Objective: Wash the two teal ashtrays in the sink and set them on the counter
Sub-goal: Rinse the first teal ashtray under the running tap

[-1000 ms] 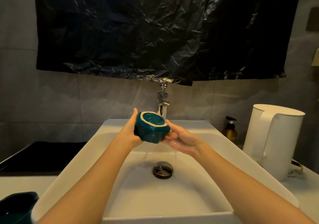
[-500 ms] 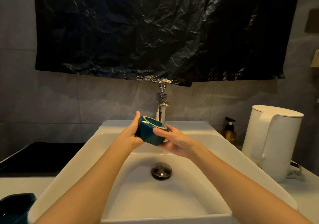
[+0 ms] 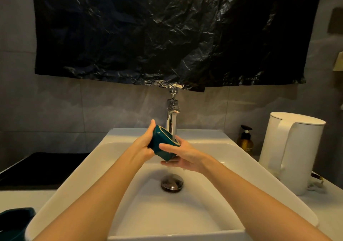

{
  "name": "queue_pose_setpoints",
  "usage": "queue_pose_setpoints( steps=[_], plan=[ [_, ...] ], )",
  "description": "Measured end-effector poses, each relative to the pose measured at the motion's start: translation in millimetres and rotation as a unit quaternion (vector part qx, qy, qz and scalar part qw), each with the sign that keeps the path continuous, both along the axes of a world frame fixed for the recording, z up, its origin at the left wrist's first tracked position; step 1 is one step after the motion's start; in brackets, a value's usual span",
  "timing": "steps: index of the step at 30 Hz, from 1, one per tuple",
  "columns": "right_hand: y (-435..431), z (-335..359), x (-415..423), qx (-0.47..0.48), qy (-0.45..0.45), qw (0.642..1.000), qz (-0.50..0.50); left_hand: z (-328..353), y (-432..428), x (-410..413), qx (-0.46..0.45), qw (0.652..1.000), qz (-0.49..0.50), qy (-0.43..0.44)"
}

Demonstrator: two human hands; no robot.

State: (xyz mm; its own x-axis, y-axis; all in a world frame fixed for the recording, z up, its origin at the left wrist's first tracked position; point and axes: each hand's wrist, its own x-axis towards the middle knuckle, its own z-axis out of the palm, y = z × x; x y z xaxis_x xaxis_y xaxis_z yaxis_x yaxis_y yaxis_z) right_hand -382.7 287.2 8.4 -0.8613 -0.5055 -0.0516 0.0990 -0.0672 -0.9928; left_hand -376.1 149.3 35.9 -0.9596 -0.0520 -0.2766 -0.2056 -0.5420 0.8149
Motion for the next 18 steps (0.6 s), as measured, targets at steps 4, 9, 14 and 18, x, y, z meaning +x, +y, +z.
queue_pose_setpoints(
  steps=[4,9,14,18],
  plan=[
    [-0.5,0.3,-2.4,0.035,-0.006,0.999,-0.039,-1.8,4.6,-4.2,-0.031,0.999,0.008,0.014],
    [-4.5,-3.6,-2.3,0.068,0.001,0.995,-0.067,-6.9,10.9,-6.3,-0.1,0.995,0.005,0.015],
    [2.0,-0.5,-0.6,0.007,0.013,1.0,-0.012,-2.8,4.6,-2.0,-0.068,0.997,0.0,0.036],
    [6.0,2.8,-0.3,0.0,0.013,1.0,0.025,-2.6,1.4,-2.1,-0.087,0.995,-0.004,0.043]
  ],
)
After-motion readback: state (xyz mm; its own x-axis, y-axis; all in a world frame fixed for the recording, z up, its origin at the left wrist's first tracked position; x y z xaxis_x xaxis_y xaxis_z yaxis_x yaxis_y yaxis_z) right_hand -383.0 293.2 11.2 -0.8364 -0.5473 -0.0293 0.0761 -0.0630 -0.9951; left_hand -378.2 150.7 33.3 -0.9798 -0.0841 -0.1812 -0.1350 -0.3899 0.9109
